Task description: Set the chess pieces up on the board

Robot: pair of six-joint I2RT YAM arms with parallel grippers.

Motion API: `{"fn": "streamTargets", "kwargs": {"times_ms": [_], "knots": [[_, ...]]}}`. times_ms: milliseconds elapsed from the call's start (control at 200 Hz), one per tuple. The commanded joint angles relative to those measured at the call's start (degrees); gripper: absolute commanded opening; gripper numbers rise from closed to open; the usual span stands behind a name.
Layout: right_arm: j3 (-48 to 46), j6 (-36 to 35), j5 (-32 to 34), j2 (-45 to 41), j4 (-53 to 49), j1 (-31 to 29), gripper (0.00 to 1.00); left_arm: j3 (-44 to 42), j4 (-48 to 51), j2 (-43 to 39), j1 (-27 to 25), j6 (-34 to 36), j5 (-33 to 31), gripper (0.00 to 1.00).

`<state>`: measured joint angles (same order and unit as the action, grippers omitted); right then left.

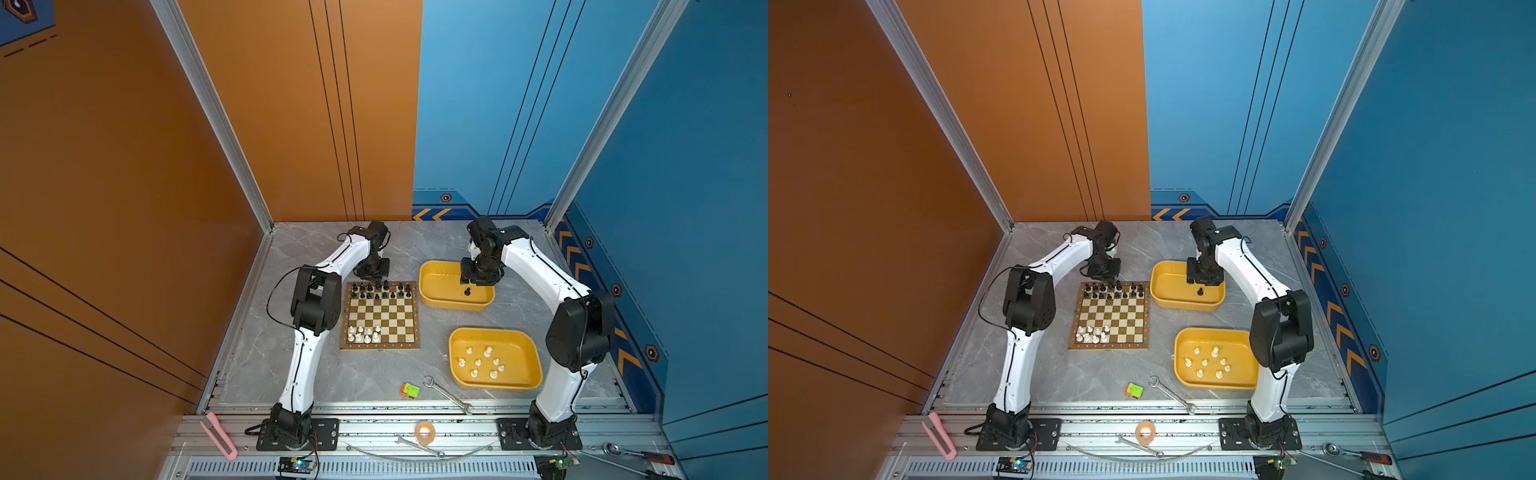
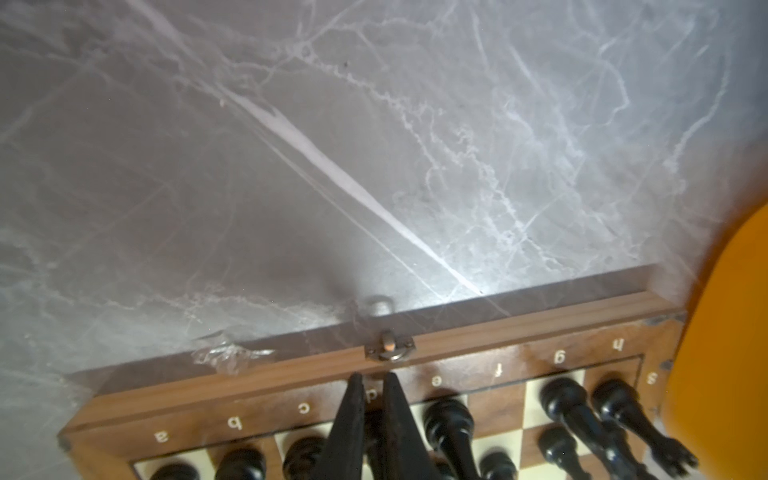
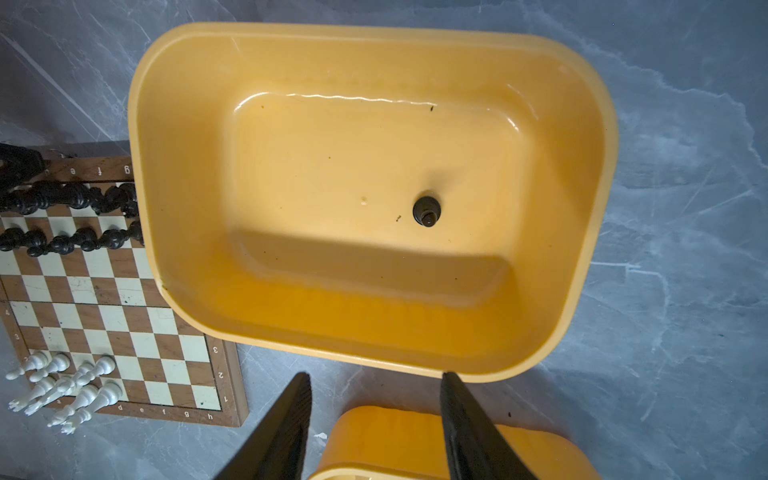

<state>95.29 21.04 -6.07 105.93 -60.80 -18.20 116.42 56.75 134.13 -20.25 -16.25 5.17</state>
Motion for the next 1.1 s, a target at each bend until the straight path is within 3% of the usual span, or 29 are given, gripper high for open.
{"fn": "streamTargets", "kwargs": {"times_ms": [0,866,1097], "knots": [[-0.3,0.8,-0.4,-0.1,0.7,0.1,0.53,1.6,2.1,1.4,0.5,1.0,1.5,0.13],[-0.7,1.3,0.3,-0.5,0.7,-0.2,0.53,1.2,4.2,1.1,0.6,2.3,2.0,0.11],[-1.3,1.3,0.3,-1.0,0.8,-0.2,0.54,2.6,4.1,1.5,0.6,1.8,1.7,0.19]]}}
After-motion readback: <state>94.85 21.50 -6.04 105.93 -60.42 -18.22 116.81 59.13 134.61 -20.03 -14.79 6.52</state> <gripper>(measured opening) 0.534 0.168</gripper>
